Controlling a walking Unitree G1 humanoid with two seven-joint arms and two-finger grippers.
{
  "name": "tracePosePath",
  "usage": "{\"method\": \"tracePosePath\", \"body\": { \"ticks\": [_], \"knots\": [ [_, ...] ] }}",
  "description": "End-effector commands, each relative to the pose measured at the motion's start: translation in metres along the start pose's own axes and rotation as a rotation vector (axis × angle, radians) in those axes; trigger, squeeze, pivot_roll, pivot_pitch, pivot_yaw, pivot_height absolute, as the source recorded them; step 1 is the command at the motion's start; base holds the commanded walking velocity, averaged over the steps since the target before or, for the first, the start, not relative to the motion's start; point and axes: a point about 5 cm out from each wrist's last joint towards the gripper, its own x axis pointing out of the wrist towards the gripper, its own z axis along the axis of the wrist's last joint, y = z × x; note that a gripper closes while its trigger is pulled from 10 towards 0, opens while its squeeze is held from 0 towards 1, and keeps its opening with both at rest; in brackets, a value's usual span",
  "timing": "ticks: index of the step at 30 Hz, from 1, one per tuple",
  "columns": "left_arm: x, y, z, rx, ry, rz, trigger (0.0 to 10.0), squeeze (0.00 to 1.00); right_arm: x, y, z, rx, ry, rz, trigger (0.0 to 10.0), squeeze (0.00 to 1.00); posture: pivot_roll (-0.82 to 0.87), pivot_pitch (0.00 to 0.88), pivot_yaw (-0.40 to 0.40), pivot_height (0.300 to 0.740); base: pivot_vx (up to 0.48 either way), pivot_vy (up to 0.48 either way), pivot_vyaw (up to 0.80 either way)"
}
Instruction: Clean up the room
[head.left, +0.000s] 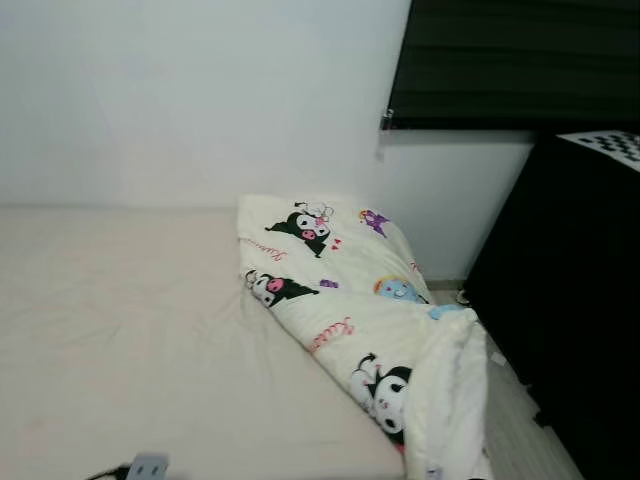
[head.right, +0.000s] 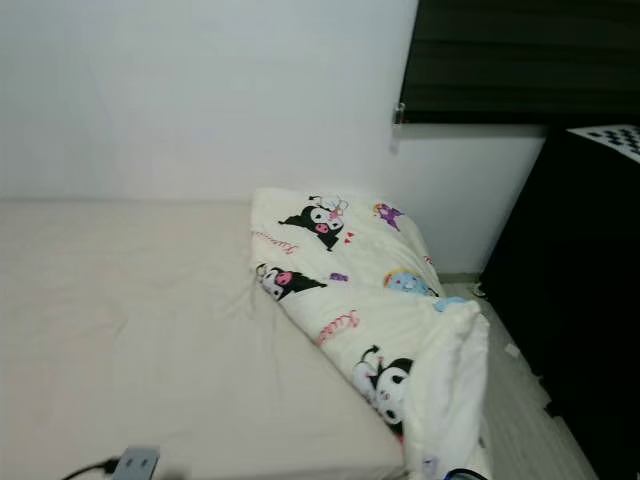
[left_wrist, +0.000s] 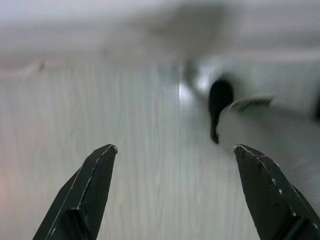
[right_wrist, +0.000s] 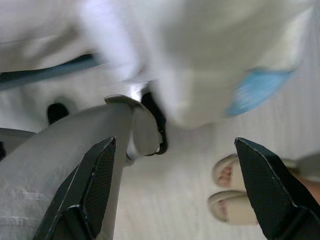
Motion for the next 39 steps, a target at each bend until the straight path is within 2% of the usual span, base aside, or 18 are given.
{"method": "tracePosePath", "body": {
  "ticks": [1, 3, 4, 7, 8, 9, 10, 11, 12, 15, 18, 22, 25, 31, 39],
  "knots": [
    [0.0, 0.0, -0.006, 0.008, 0.022, -0.005, 10.0, 0.0, 0.0, -0.004, 0.006, 0.007, -0.019, -0.012, 10.0, 0.0, -0.07, 0.0, -0.024, 0.74, 0.0, 0.0, 0.0],
    [-0.001, 0.003, -0.009, -0.001, 0.027, 0.006, 10.0, 0.0, 0.0, -0.006, 0.022, 0.02, -0.075, -0.003, 10.0, 0.0, -0.07, 0.0, -0.026, 0.74, 0.0, 0.0, 0.0],
    [-0.001, 0.003, -0.009, -0.001, 0.027, 0.006, 10.0, 0.0, 0.0, -0.006, 0.022, 0.02, -0.075, -0.003, 10.0, 0.0, -0.07, 0.0, -0.026, 0.74, 0.0, 0.0, 0.0],
    [-0.001, 0.005, -0.011, 0.004, 0.032, 0.017, 10.0, 0.0, -0.002, -0.011, 0.072, 0.042, -0.257, 0.035, 10.0, 0.0, -0.07, 0.0, -0.02, 0.726, 0.0, 0.0, 0.0],
    [-0.001, 0.005, -0.011, 0.004, 0.032, 0.017, 10.0, 0.0, -0.002, -0.011, 0.072, 0.042, -0.257, 0.035, 10.0, 0.0, -0.07, 0.0, -0.02, 0.726, 0.0, 0.0, 0.0],
    [-0.001, 0.006, -0.011, 0.009, 0.034, 0.019, 10.0, 0.0, -0.005, -0.012, 0.094, 0.041, -0.339, 0.056, 10.0, 0.0, -0.08, 0.0, -0.017, 0.721, 0.0, 0.0, 0.0],
    [-0.001, 0.006, -0.012, 0.012, 0.035, 0.02, 10.0, 0.0, -0.008, -0.013, 0.107, 0.039, -0.387, 0.069, 10.0, 0.0, -0.08, 0.0, -0.017, 0.716, 0.0, 0.0, 0.0],
    [-0.001, 0.007, -0.012, 0.019, 0.036, 0.024, 10.0, 0.0, -0.015, -0.013, 0.134, 0.028, -0.491, 0.102, 10.0, 0.0, -0.08, 0.0, -0.015, 0.706, 0.0, 0.0, 0.0],
    [-0.001, 0.007, -0.012, 0.019, 0.036, 0.024, 10.0, 0.0, -0.015, -0.013, 0.134, 0.028, -0.491, 0.102, 10.0, 0.0, -0.08, 0.0, -0.015, 0.706, 0.0, 0.0, 0.0],
    [-0.001, 0.008, -0.011, 0.025, 0.031, 0.027, 10.0, 0.0, -0.037, -0.016, 0.189, 0.036, -0.709, 0.169, 10.0, 0.0, -0.08, 0.0, -0.012, 0.691, 0.0, 0.0, 0.0],
    [-0.001, 0.008, -0.007, 0.032, 0.022, 0.029, 10.0, 0.0, -0.055, -0.02, 0.22, 0.067, -0.836, 0.221, 10.0, 0.0, -0.09, 0.0, -0.011, 0.676, 0.0, 0.0, 0.0],
    [0.0, 0.007, -0.004, 0.036, 0.013, 0.03, 10.0, 0.0, -0.062, -0.017, 0.23, 0.081, -0.873, 0.291, 10.0, 0.0, -0.09, 0.0, -0.011, 0.661, 0.0, 0.0, 0.0],
    [0.0, 0.007, 0.001, 0.042, -0.002, 0.035, 10.0, 0.0, -0.059, -0.007, 0.226, 0.051, -0.85, 0.347, 10.0, 0.0, -0.09, 0.0, -0.009, 0.646, 0.0, 0.0, 0.0],
    [0.0, 0.008, 0.005, 0.045, -0.018, 0.045, 10.0, 0.0, -0.051, -0.002, 0.214, 0.079, -0.809, 0.329, 10.0, 0.0, -0.09, 0.0, -0.001, 0.626, 0.0, 0.0, 0.0],
    [0.0, 0.015, 0.014, 0.02, -0.066, 0.081, 10.0, 0.0, -0.055, -0.001, 0.217, 0.106, -0.846, 0.351, 10.0, 0.0, -0.08, 0.003, 0.004, 0.601, 0.0, 0.0, 0.0]
  ]
}}
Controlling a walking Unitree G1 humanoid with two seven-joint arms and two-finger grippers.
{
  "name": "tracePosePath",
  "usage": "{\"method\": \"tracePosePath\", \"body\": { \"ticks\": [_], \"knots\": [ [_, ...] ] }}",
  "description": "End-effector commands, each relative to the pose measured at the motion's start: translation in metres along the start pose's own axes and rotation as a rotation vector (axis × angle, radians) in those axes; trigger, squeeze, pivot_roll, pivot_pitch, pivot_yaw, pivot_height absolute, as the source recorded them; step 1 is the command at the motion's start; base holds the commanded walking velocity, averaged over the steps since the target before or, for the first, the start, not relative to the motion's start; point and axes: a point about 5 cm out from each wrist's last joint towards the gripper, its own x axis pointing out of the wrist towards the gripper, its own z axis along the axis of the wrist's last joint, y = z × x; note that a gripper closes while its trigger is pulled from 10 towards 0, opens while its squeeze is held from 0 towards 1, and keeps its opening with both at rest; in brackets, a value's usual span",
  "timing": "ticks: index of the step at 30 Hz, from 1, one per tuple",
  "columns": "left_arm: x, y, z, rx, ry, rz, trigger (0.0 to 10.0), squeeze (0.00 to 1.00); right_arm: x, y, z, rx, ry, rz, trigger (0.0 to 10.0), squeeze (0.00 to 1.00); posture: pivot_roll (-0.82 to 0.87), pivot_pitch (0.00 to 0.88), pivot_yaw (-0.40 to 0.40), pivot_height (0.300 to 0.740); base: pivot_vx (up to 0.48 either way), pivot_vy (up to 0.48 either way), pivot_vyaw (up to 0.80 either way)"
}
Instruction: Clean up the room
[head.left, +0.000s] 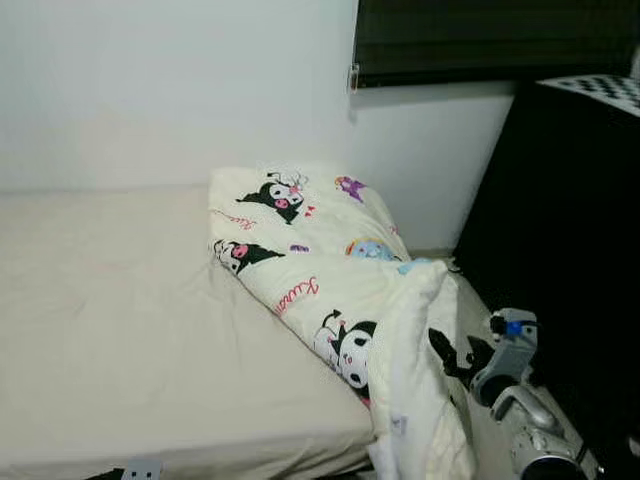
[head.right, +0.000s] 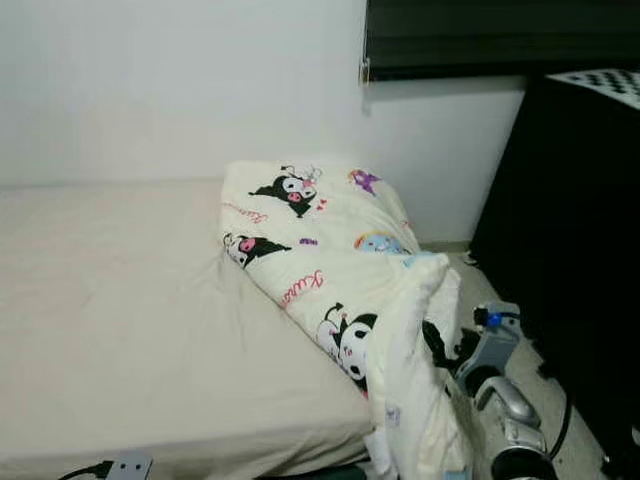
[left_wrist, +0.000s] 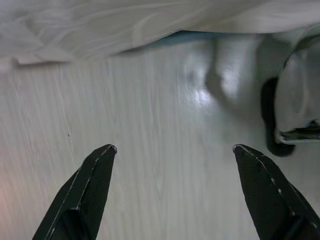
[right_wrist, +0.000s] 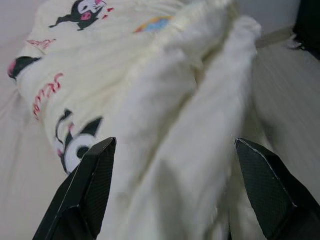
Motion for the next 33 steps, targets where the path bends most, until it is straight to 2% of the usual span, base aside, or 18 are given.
{"method": "tracePosePath", "body": {
  "ticks": [1, 3, 5, 9, 12, 15, 20, 22, 23, 26, 27, 30, 33],
  "knots": [
    [0.001, 0.008, 0.006, -0.002, -0.025, 0.026, 10.0, 0.0, 0.001, 0.001, 0.007, 0.017, -0.032, 0.003, 10.0, 0.0, -0.08, 0.003, 0.004, 0.601, 0.0, 0.0, 0.0],
    [0.001, 0.014, 0.016, -0.022, -0.068, 0.054, 10.0, 0.0, 0.003, 0.001, 0.018, 0.018, -0.081, 0.022, 10.0, 0.0, -0.08, 0.003, 0.004, 0.601, 0.0, 0.0, 0.0],
    [0.001, 0.014, 0.016, -0.022, -0.068, 0.054, 10.0, 0.0, 0.003, 0.001, 0.018, 0.018, -0.081, 0.022, 10.0, 0.0, -0.08, 0.003, 0.004, 0.601, 0.0, 0.0, 0.0],
    [0.001, 0.02, 0.027, -0.008, -0.111, 0.086, 10.0, 0.0, 0.013, 0.022, 0.049, 0.012, -0.188, 0.166, 10.0, 0.0, -0.06, 0.023, 0.009, 0.601, 0.0, 0.0, 0.0],
    [0.001, 0.02, 0.028, -0.002, -0.113, 0.088, 10.0, 0.0, 0.015, 0.026, 0.053, 0.007, -0.199, 0.185, 10.0, 0.0, -0.06, 0.023, 0.009, 0.601, 0.0, 0.0, 0.0],
    [0.001, 0.017, 0.025, 0.021, -0.117, 0.088, 10.0, 0.0, 0.027, 0.036, 0.06, -0.023, -0.179, 0.197, 10.0, 0.0, -0.05, 0.055, 0.016, 0.601, 0.0, 0.0, 0.0],
    [0.0, 0.018, 0.021, 0.035, -0.121, 0.095, 10.0, 0.0, 0.036, 0.04, 0.065, -0.046, -0.152, 0.168, 10.0, 0.0, -0.03, 0.075, 0.017, 0.601, 0.0, 0.0, 0.0],
    [-0.001, 0.034, 0.021, -0.011, -0.149, 0.135, 10.0, 0.0, 0.045, 0.039, 0.068, -0.058, -0.117, 0.081, 10.0, 0.0, 0.02, 0.109, 0.012, 0.601, 0.0, 0.0, 0.0],
    [-0.001, 0.034, 0.021, -0.011, -0.149, 0.135, 10.0, 0.0, 0.045, 0.039, 0.068, -0.058, -0.117, 0.081, 10.0, 0.0, 0.02, 0.109, 0.012, 0.601, 0.0, 0.0, 0.0],
    [-0.003, 0.056, 0.027, -0.046, -0.193, 0.196, 10.0, 0.0, 0.049, 0.042, 0.072, -0.032, -0.111, 0.073, 10.0, 0.0, 0.06, 0.139, 0.005, 0.601, 0.0, 0.0, 0.0],
    [-0.003, 0.056, 0.027, -0.046, -0.193, 0.196, 10.0, 0.0, 0.049, 0.042, 0.072, -0.032, -0.111, 0.073, 10.0, 0.0, 0.06, 0.139, 0.005, 0.601, 0.0, 0.0, 0.0],
    [-0.008, 0.083, 0.037, -0.061, -0.256, 0.268, 10.0, 0.0, 0.054, 0.044, 0.074, -0.014, -0.07, 0.043, 10.0, 0.0, 0.1, 0.174, 0.005, 0.601, 0.0, 0.0, 0.0],
    [-0.01, 0.093, 0.036, -0.062, -0.264, 0.295, 10.0, 0.0, 0.055, 0.045, 0.072, -0.015, -0.041, 0.03, 10.0, 0.0, 0.12, 0.188, 0.008, 0.601, 0.0, 0.0, 0.0]
  ]
}}
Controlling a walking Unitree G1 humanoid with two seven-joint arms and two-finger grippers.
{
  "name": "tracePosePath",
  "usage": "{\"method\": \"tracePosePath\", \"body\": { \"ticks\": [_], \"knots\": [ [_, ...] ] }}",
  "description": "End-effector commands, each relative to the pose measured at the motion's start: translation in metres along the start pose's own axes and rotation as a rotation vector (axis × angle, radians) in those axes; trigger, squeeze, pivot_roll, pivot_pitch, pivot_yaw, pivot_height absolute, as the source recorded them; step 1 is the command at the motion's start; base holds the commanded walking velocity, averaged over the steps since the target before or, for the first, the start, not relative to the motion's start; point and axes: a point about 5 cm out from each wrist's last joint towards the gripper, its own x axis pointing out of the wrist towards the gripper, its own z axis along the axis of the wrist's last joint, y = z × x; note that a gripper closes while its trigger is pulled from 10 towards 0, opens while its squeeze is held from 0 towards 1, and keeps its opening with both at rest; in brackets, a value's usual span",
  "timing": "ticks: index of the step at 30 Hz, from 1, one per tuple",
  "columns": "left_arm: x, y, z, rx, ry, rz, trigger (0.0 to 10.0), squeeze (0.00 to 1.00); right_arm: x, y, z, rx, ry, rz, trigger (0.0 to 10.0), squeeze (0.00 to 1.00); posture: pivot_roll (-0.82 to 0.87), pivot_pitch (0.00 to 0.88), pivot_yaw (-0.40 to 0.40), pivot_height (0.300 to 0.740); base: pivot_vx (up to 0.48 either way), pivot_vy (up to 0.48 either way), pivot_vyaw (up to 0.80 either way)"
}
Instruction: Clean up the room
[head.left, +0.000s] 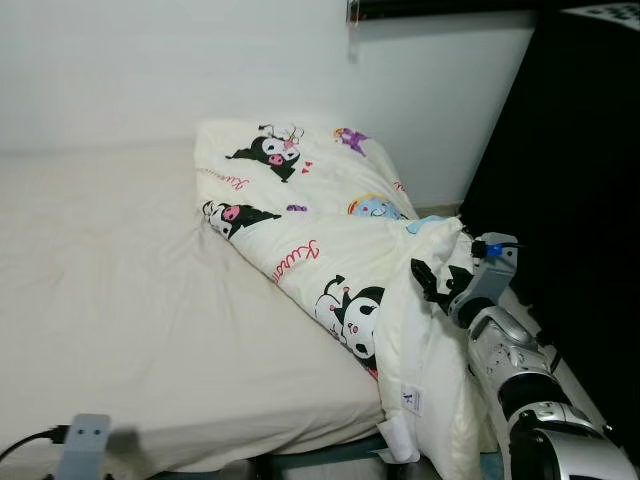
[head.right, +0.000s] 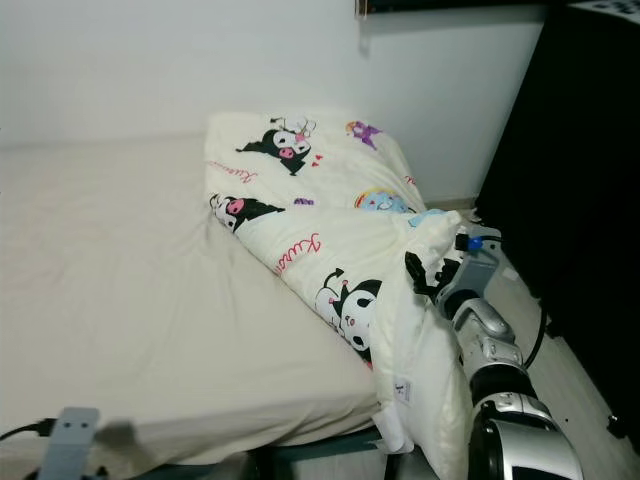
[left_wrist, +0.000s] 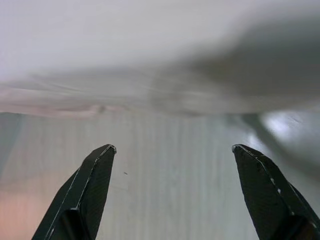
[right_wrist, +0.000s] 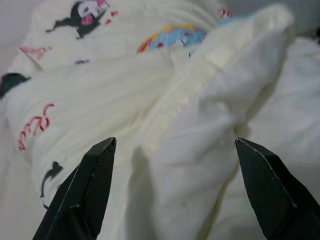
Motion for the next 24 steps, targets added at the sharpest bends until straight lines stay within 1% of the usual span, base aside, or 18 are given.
{"method": "tracePosePath", "body": {
  "ticks": [1, 3, 5, 6, 7, 8, 9, 10, 11, 14, 18, 23, 24],
  "knots": [
    [-0.003, 0.016, -0.014, 0.015, 0.035, 0.048, 10.0, 0.0, 0.002, 0.002, -0.009, 0.024, 0.079, -0.008, 10.0, 0.0, 0.13, 0.201, 0.015, 0.601, 0.0, 0.0, 0.0],
    [-0.003, 0.016, -0.014, 0.015, 0.035, 0.048, 10.0, 0.0, 0.002, 0.002, -0.009, 0.024, 0.079, -0.008, 10.0, 0.0, 0.13, 0.201, 0.015, 0.601, 0.0, 0.0, 0.0],
    [-0.007, 0.018, -0.026, 0.028, 0.058, 0.051, 10.0, 0.0, 0.003, 0.003, -0.013, 0.029, 0.111, -0.021, 10.0, 0.0, 0.13, 0.215, 0.02, 0.601, 0.0, 0.0, 0.0],
    [-0.007, 0.018, -0.026, 0.028, 0.058, 0.051, 10.0, 0.0, 0.003, 0.003, -0.013, 0.029, 0.111, -0.021, 10.0, 0.0, 0.13, 0.215, 0.02, 0.601, 0.0, 0.0, 0.0],
    [-0.009, 0.019, -0.03, 0.033, 0.068, 0.049, 10.0, 0.0, 0.004, 0.003, -0.014, 0.03, 0.122, -0.03, 10.0, 0.0, 0.13, 0.215, 0.02, 0.601, 0.0, 0.0, 0.0],
    [-0.011, 0.019, -0.036, 0.04, 0.079, 0.048, 10.0, 0.0, 0.004, 0.003, -0.014, 0.045, 0.13, -0.031, 3.3, 0.0, 0.13, 0.221, 0.02, 0.601, 0.0, 0.0, 0.0],
    [-0.011, 0.019, -0.036, 0.04, 0.079, 0.048, 10.0, 0.0, 0.004, 0.003, -0.014, 0.045, 0.13, -0.031, 3.3, 0.0, 0.13, 0.221, 0.02, 0.601, 0.0, 0.0, 0.0],
    [-0.013, 0.02, -0.042, 0.046, 0.09, 0.05, 10.0, 0.0, 0.004, 0.004, -0.014, 0.055, 0.133, -0.028, 0.0, 0.0, 0.13, 0.226, 0.017, 0.601, 0.0, 0.0, 0.0],
    [-0.015, 0.021, -0.047, 0.05, 0.1, 0.052, 10.0, 0.0, 0.005, 0.005, -0.014, 0.067, 0.129, -0.014, 0.0, 0.0, 0.13, 0.226, 0.017, 0.601, 0.0, 0.0, 0.0],
    [-0.018, 0.023, -0.053, 0.055, 0.112, 0.056, 10.0, 0.0, 0.006, 0.007, -0.012, 0.084, 0.118, 0.01, 0.0, 0.0, 0.13, 0.229, 0.011, 0.601, 0.0, 0.0, 0.0],
    [-0.019, 0.023, -0.056, 0.057, 0.12, 0.058, 10.0, 0.0, 0.006, 0.009, -0.013, 0.106, 0.108, 0.026, 0.0, 0.0, 0.14, 0.228, 0.012, 0.601, 0.0, 0.0, 0.0],
    [-0.02, 0.023, -0.057, 0.058, 0.121, 0.058, 10.0, 0.0, 0.007, 0.011, -0.013, 0.109, 0.105, 0.036, 0.0, 0.0, 0.14, 0.228, 0.012, 0.601, 0.0, 0.0, 0.0],
    [-0.02, 0.021, -0.057, 0.06, 0.125, 0.054, 10.0, 0.0, 0.011, 0.022, -0.01, 0.075, 0.1, 0.105, 0.0, 0.0, 0.14, 0.218, 0.008, 0.601, 0.0, 0.0, 0.0]
  ]
}}
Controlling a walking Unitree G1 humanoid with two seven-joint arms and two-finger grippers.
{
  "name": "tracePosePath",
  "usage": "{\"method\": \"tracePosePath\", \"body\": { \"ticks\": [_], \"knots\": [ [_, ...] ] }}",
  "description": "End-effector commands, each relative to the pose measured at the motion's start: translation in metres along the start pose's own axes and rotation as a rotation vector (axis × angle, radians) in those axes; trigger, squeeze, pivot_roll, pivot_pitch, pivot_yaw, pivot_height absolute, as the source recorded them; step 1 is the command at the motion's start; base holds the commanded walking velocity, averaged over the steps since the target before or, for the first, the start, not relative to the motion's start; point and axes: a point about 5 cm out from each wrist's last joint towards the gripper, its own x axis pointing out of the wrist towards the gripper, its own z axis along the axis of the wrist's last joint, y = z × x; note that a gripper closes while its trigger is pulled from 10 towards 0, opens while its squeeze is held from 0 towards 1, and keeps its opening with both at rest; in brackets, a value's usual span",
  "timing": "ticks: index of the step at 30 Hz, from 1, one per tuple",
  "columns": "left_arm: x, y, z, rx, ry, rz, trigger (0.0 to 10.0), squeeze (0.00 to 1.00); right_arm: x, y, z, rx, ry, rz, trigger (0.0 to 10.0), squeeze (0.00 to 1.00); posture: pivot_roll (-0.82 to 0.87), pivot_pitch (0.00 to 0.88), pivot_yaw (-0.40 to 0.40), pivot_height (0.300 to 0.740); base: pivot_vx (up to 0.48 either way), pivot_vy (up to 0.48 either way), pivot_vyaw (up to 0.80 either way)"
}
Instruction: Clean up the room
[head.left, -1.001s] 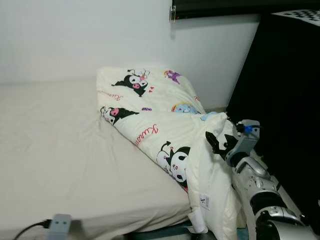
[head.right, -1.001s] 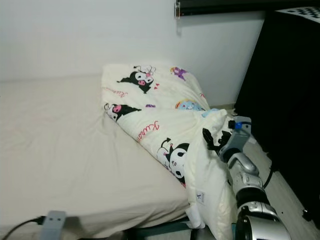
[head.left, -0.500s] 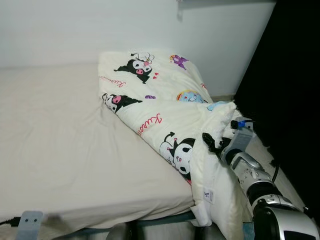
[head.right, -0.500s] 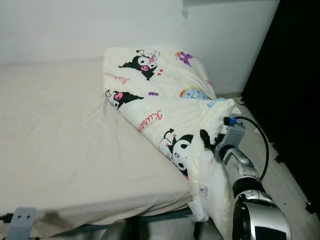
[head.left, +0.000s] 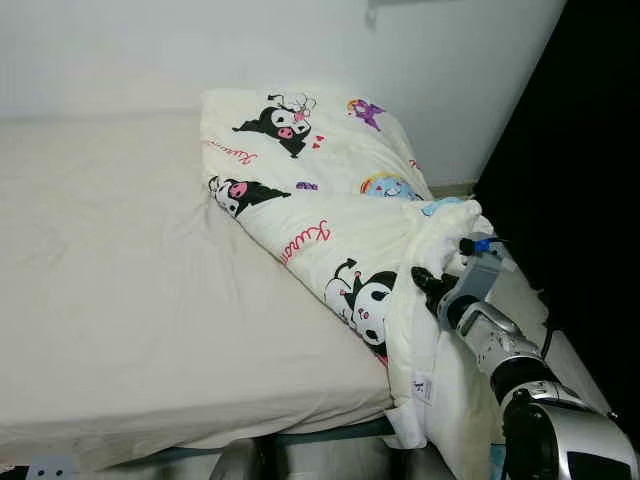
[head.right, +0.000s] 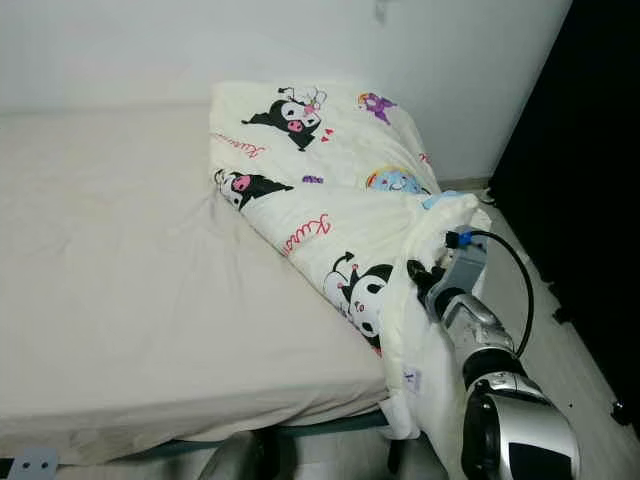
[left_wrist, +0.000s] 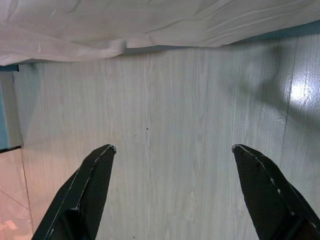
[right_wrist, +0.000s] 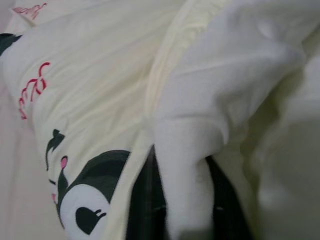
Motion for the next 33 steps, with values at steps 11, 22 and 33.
{"method": "tracePosePath", "body": {
  "ticks": [11, 22, 33],
  "knots": [
    [0.002, -0.028, 0.027, -0.007, -0.09, -0.084, 10.0, 0.0, 0.01, 0.122, -0.05, -0.205, 0.152, 0.694, 0.0, 0.0, 0.11, 0.178, -0.011, 0.601, 0.0, 0.0, 0.0],
    [0.004, -0.051, 0.059, -0.009, -0.16, -0.146, 10.0, 0.0, -0.055, 0.198, -0.139, -0.413, 0.533, 1.369, 0.0, 0.0, 0.1, 0.138, -0.018, 0.601, 0.0, 0.0, 0.0],
    [0.0, -0.057, 0.036, 0.028, -0.09, -0.176, 10.0, 0.0, -0.045, 0.185, -0.134, -0.293, 0.51, 1.183, 10.0, 1.0, 0.08, 0.13, -0.016, 0.601, 0.0, 0.0, 0.0]
  ]
}}
